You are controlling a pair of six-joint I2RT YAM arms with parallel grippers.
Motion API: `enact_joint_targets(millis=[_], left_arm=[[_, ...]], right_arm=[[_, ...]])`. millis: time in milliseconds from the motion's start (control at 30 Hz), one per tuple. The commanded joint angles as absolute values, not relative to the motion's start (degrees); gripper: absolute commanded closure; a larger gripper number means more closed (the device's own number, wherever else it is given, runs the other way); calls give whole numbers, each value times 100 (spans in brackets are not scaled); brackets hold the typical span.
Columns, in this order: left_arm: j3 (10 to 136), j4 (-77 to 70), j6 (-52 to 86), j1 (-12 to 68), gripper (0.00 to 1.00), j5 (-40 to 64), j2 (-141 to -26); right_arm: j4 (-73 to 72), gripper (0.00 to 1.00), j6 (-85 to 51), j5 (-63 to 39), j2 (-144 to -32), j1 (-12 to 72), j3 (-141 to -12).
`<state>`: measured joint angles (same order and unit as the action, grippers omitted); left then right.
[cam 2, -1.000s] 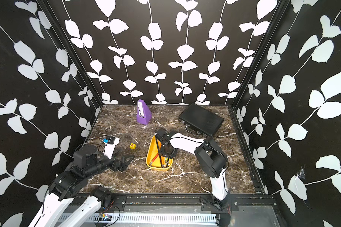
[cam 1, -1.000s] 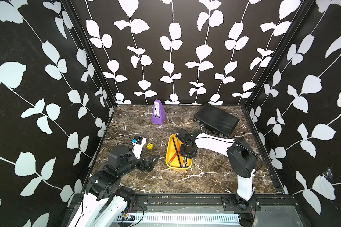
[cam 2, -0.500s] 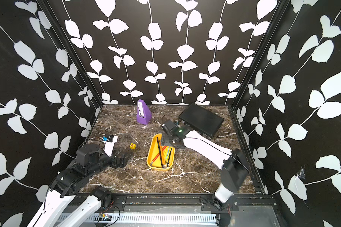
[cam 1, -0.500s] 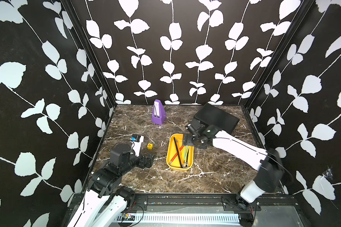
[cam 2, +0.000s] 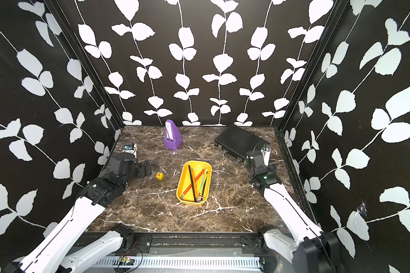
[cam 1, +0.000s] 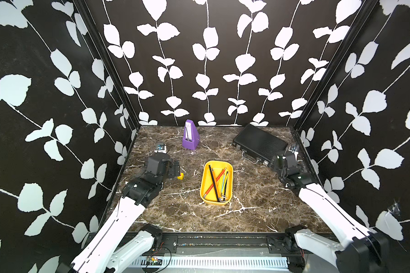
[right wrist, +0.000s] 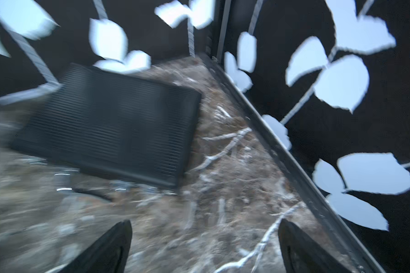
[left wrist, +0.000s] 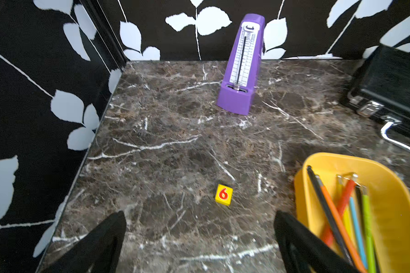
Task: Put the hex key on the desktop into the storage box
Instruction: Reset both arms
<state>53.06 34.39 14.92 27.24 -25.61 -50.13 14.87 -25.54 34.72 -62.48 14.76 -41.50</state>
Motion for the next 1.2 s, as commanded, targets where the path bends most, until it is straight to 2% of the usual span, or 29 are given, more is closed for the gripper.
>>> enact_joint_targets(millis=[0, 167, 300, 433, 633, 700, 767, 933, 1067, 1167], left_arm=[[4871, 2327, 935, 2725, 1, -3377, -4977], [4097, 1168, 299, 2636, 1, -3806, -4975], [3675, 485, 126, 2222, 1, -3504, -5046], [3345, -80, 37, 1781, 1, -3103, -5462], [2361, -2480, -532, 1740, 1, -2958, -6283], [2286, -2886, -702, 1727, 1, -2968, -6553], [2306, -3194, -912, 1689, 1, -2973, -6916], [2181, -4468, -962, 1555, 1, -2931, -7946], [2371, -4372, -1239, 1518, 1, -2603, -8152], [2109, -5660, -1459, 1435, 1, -2561, -8704]], right_arm=[[-851, 1, -1682, 3524, -6594, 1150, -3290], [-639, 1, -1243, 3368, -7756, 963, -3882], [-1394, 1, -859, 3388, -8086, 884, -3482], [-3218, 1, -164, 2655, -8100, 755, -2793], [-5816, 1, -36, 2152, -8910, 535, -1985], [-5061, 1, -169, 2120, -8685, 512, -2134], [-5360, 1, -146, 2192, -8834, 492, -2115], [-5072, 1, -226, 2172, -8732, 466, -2170], [-5104, 1, -216, 2180, -8746, 466, -2159], [-5115, 1, -212, 2180, -8758, 466, -2163]])
